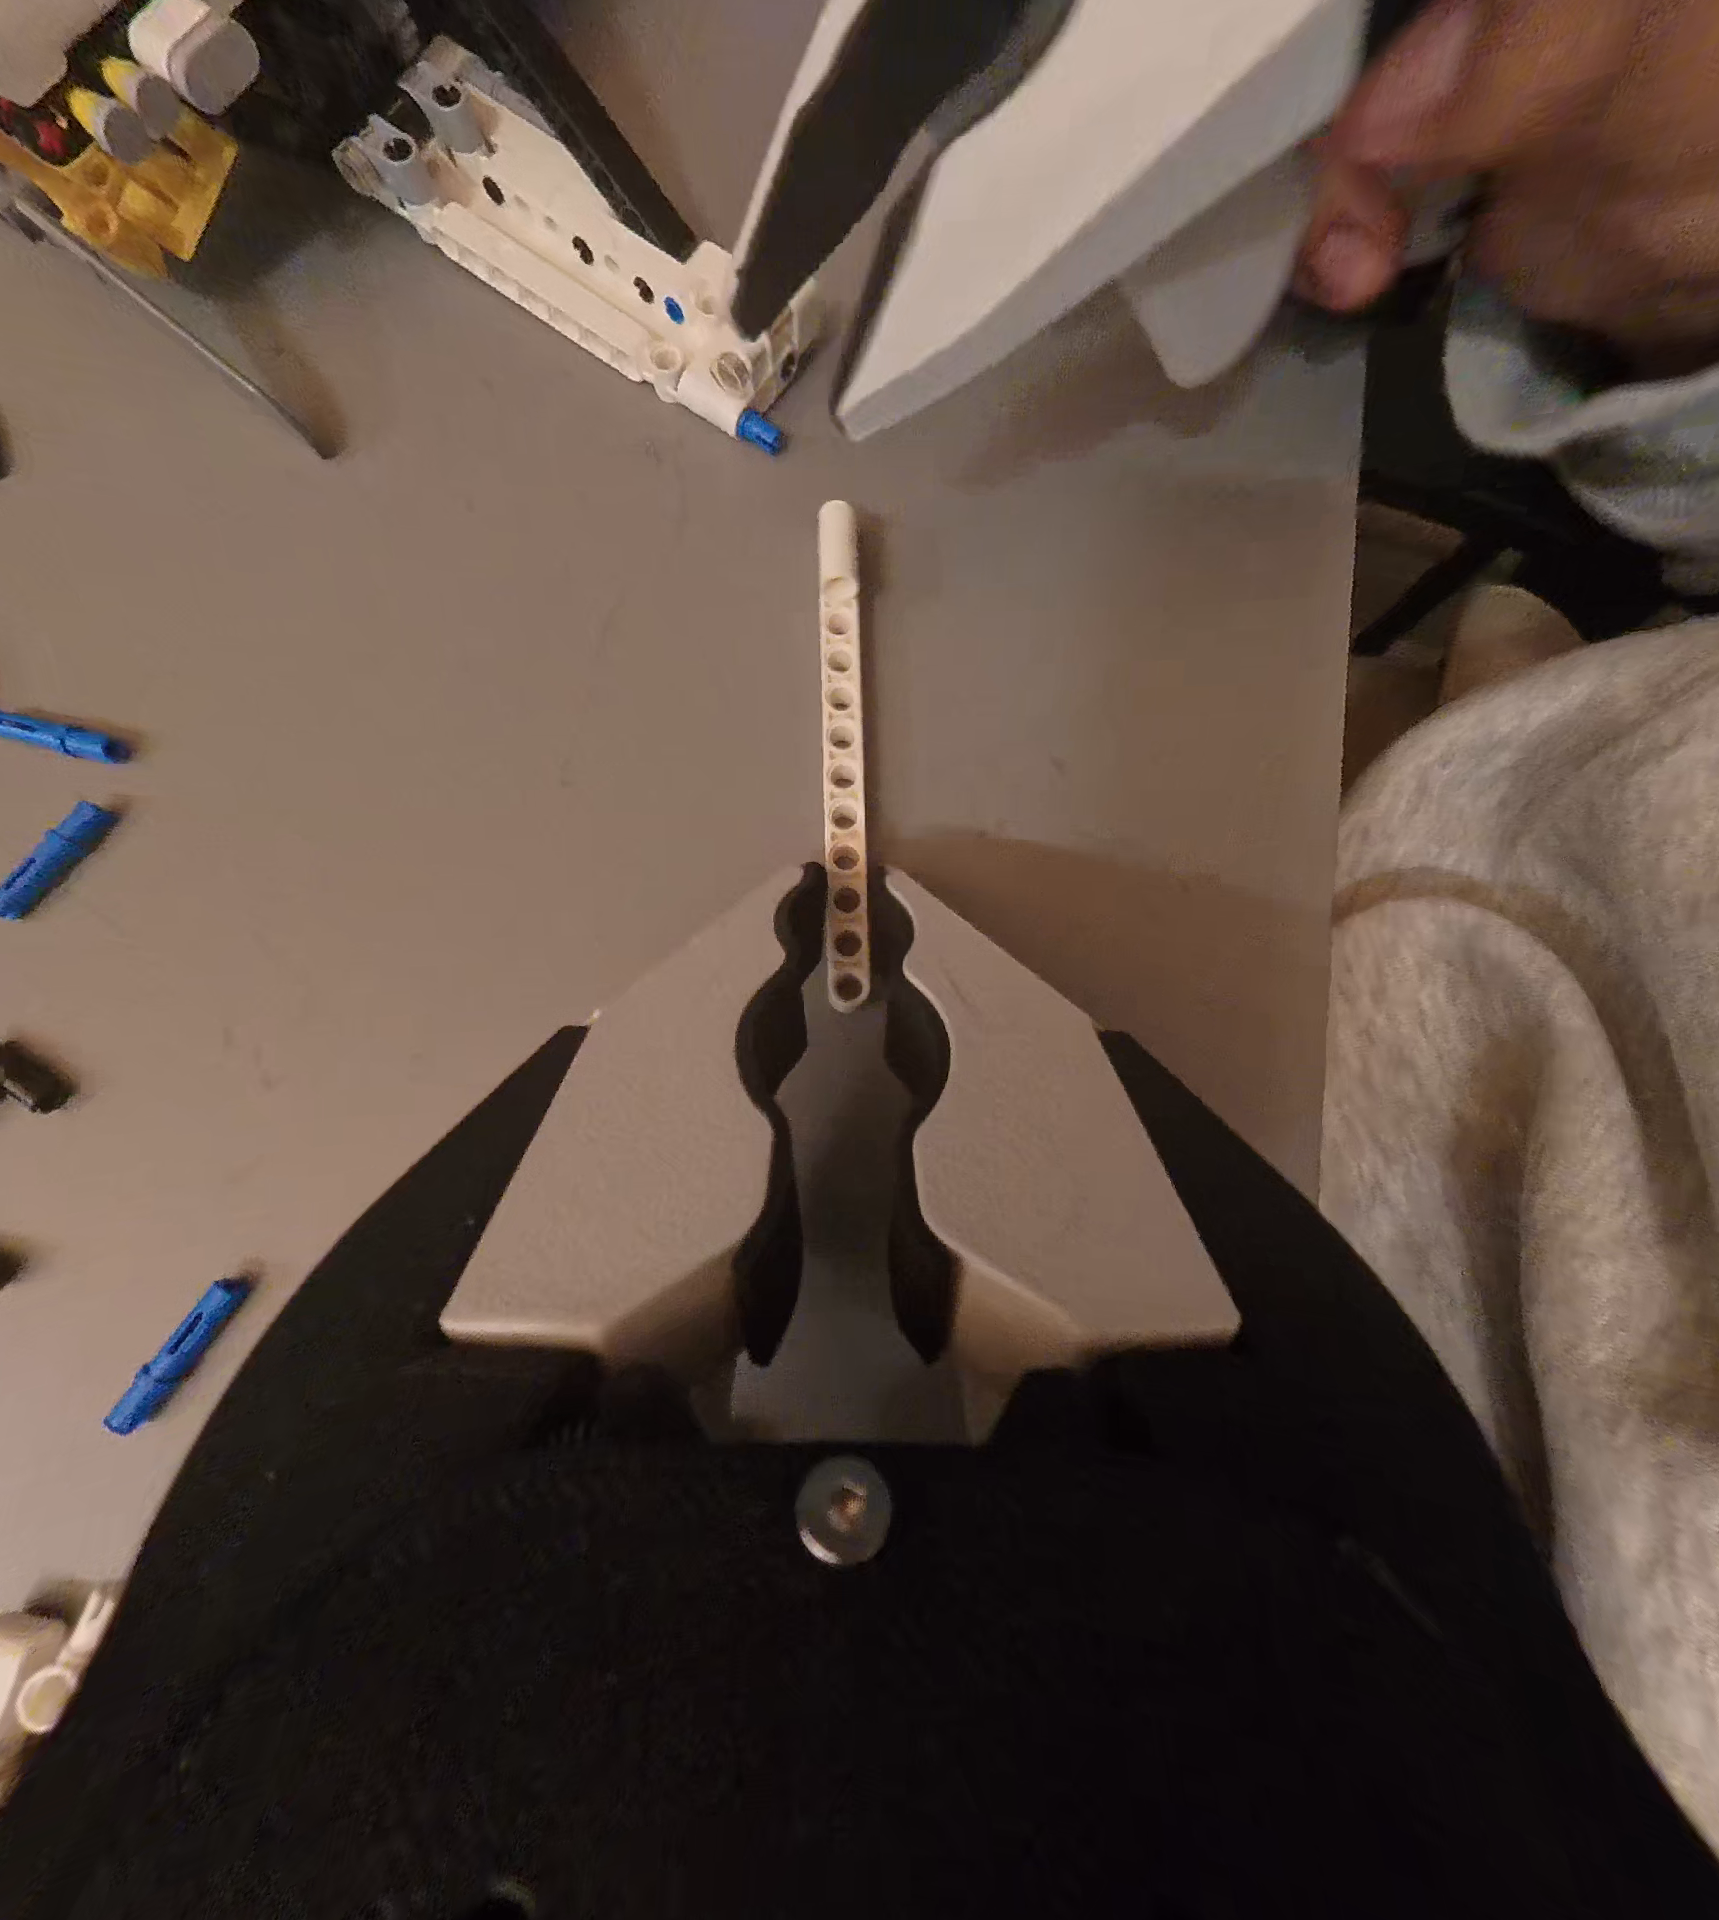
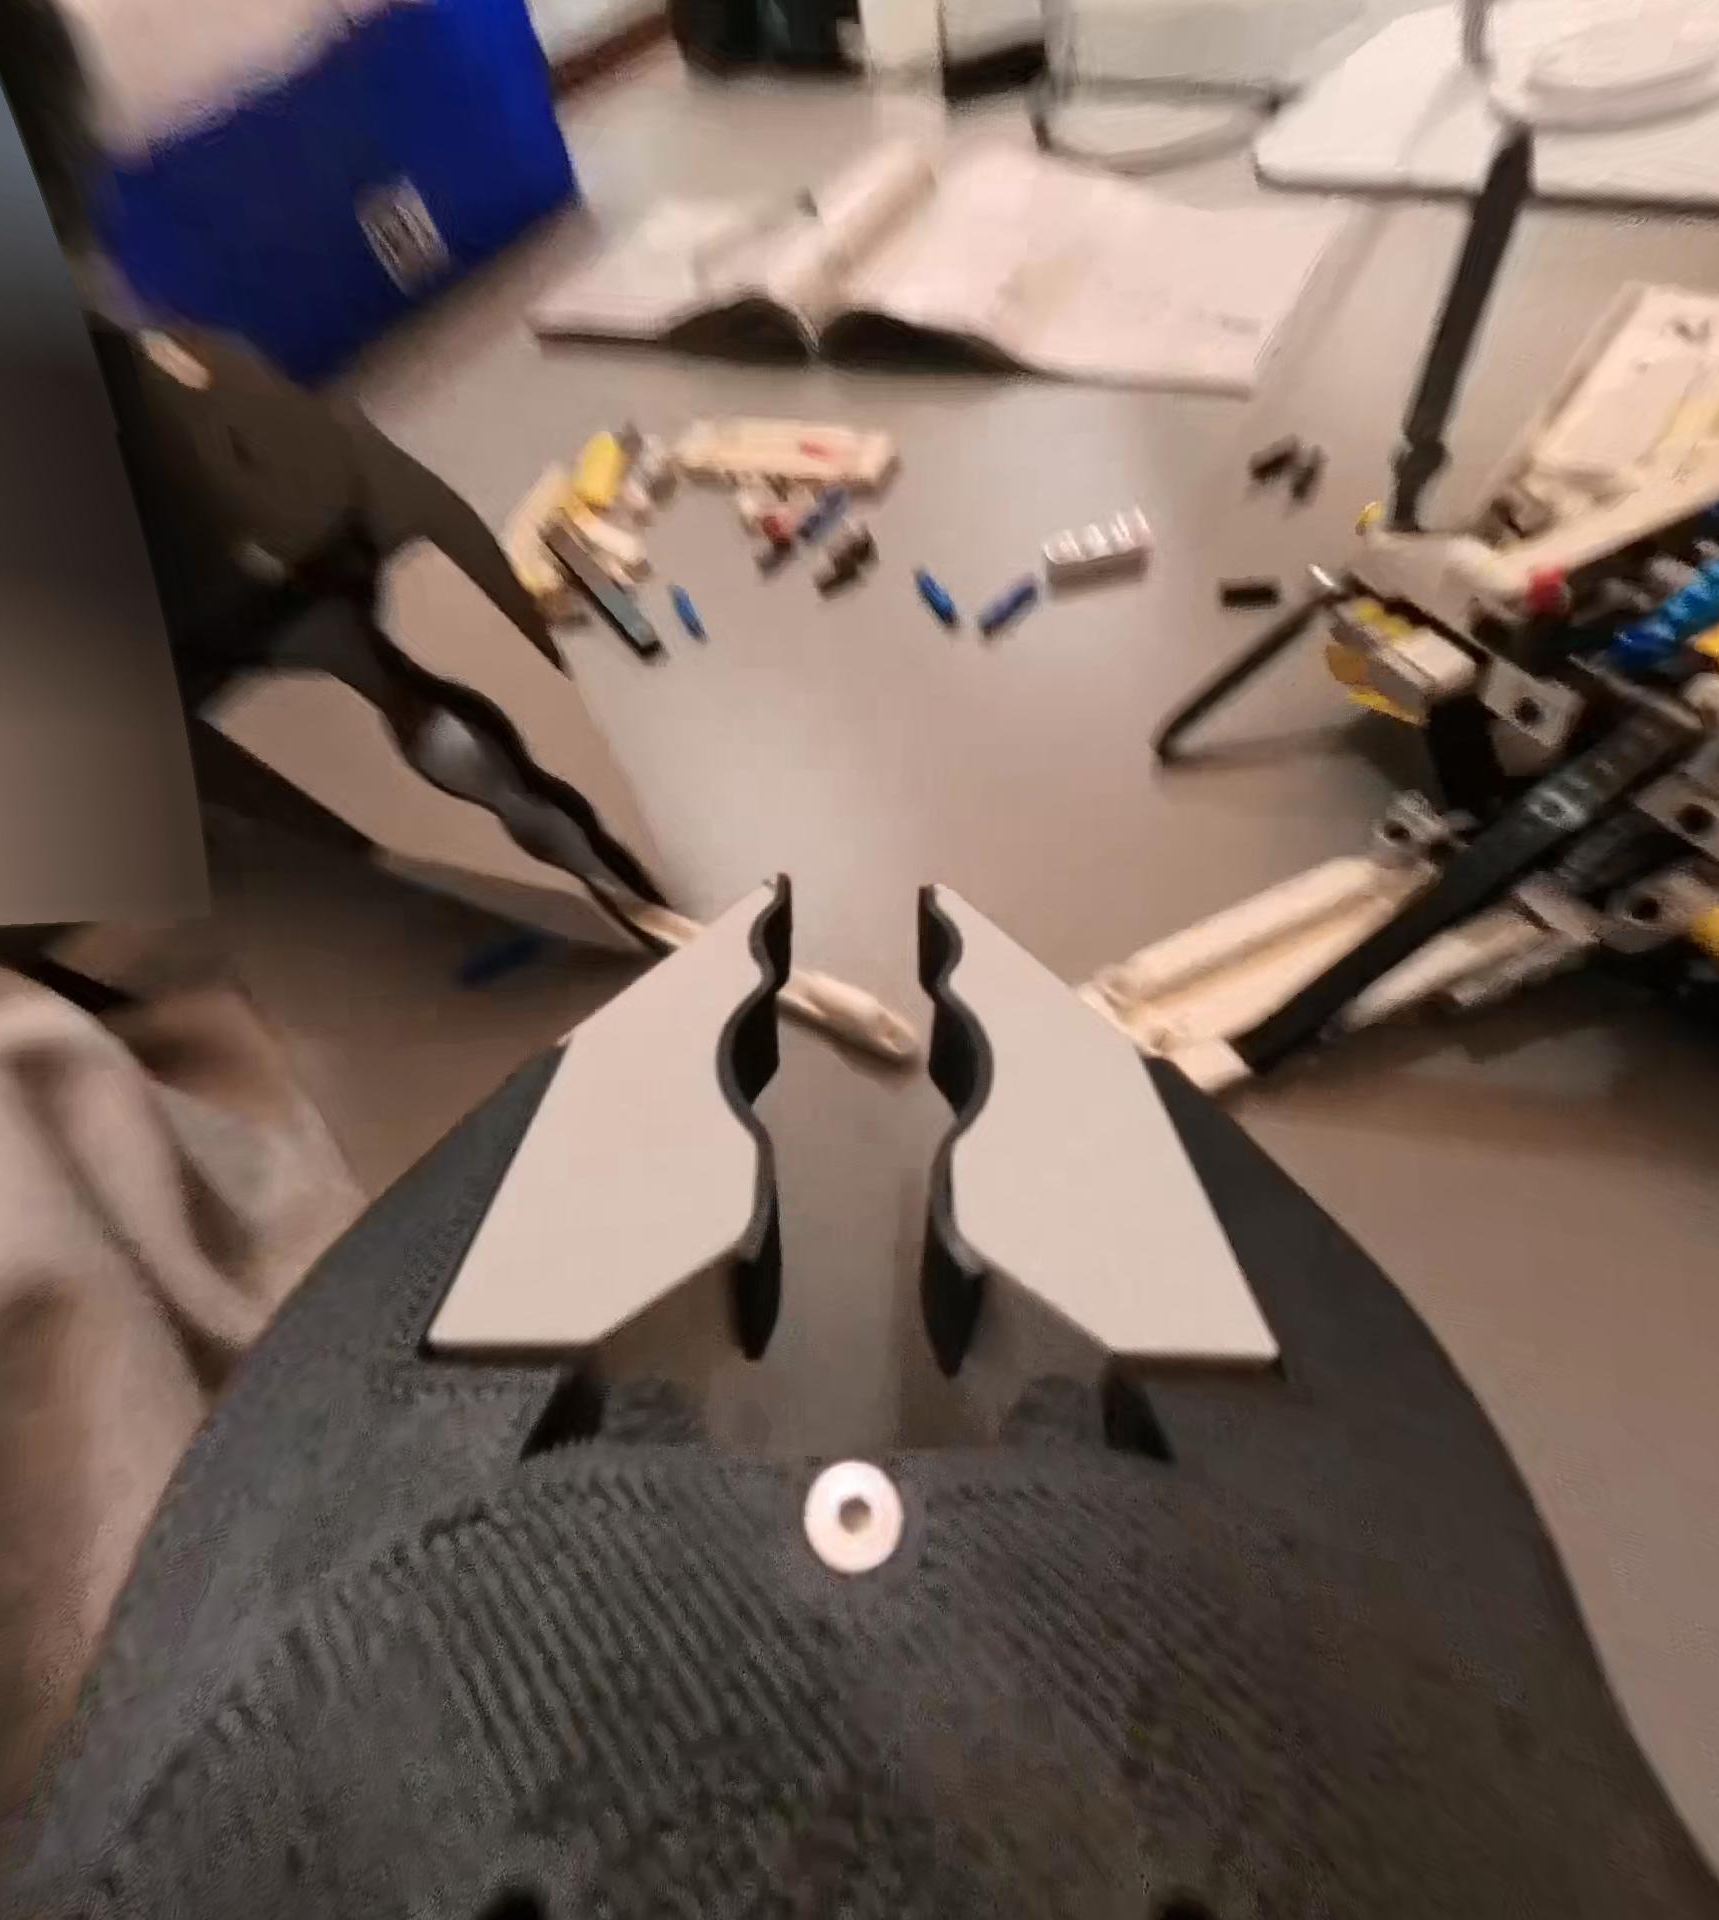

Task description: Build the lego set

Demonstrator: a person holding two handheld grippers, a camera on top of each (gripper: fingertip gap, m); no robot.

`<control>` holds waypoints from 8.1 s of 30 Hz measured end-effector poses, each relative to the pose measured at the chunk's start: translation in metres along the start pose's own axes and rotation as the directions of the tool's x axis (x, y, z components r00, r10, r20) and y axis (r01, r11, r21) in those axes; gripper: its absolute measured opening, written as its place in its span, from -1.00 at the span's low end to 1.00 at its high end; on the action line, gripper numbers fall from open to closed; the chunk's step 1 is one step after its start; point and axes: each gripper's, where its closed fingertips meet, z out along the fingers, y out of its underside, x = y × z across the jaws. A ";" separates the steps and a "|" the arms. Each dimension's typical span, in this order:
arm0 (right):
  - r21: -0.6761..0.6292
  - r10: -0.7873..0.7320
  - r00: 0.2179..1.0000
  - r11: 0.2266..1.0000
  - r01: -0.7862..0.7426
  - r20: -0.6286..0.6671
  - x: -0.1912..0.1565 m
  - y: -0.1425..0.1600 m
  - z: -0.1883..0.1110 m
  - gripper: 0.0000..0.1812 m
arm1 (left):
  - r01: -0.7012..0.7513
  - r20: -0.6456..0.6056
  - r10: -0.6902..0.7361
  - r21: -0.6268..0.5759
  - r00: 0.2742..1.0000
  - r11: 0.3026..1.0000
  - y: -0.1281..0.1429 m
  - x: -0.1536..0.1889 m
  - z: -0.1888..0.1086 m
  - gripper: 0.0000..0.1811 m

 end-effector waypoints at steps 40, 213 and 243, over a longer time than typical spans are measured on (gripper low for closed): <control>-0.211 -0.201 0.965 0.964 0.163 -0.171 0.016 0.027 0.023 -0.89 | 0.114 0.114 -0.115 0.014 0.987 0.993 -0.003 -0.013 0.003 -0.92; -0.177 -0.473 0.796 0.807 0.563 0.377 -0.035 0.060 0.000 -0.71 | -0.088 -0.155 0.085 -0.010 0.984 0.996 0.013 0.023 -0.011 -0.93; -0.196 -0.352 0.822 0.858 0.475 0.448 -0.035 0.060 -0.009 -0.93 | -0.085 -0.157 0.083 -0.011 0.984 0.996 0.013 0.024 -0.010 -0.92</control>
